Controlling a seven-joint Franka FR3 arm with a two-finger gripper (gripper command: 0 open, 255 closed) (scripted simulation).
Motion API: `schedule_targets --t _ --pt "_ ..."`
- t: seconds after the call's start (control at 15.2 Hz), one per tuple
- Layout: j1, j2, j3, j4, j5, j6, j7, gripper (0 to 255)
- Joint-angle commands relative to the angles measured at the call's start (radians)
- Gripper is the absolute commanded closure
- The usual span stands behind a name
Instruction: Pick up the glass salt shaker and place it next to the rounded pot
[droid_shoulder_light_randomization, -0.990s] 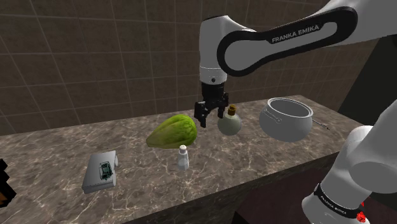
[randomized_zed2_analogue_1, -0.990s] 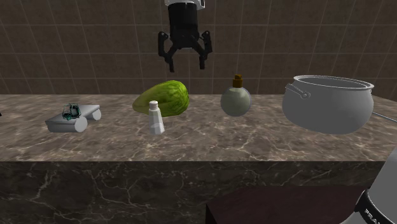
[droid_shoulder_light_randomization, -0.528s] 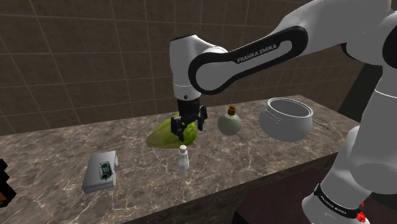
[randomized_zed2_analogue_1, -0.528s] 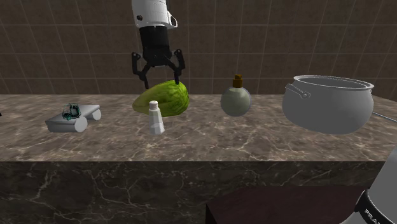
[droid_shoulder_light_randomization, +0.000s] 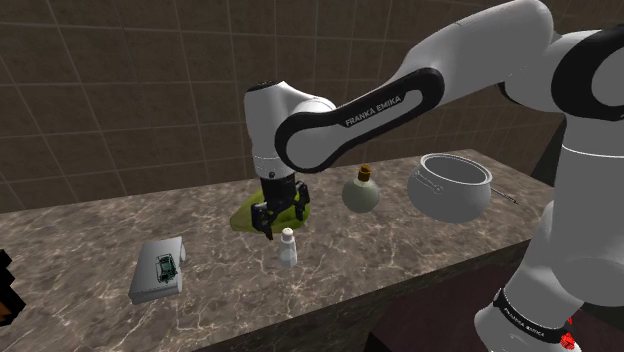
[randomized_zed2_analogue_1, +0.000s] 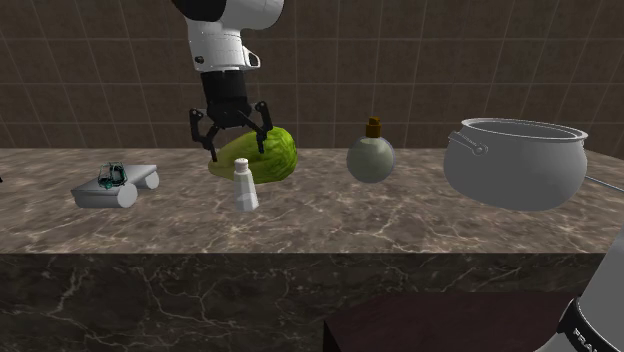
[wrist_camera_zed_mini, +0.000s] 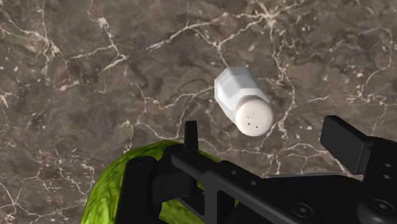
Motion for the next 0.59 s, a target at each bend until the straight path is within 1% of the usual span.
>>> schedule_targets --t 0.0,0.13,0.53 --pt "0.001 0.009 -0.002 -0.015 -0.005 0.023 0.003 0" --pt "0.001 0.015 -0.003 -0.028 -0.009 0.042 0.006 0" --pt "0.001 0.015 -0.003 -0.028 -0.009 0.042 0.006 0"
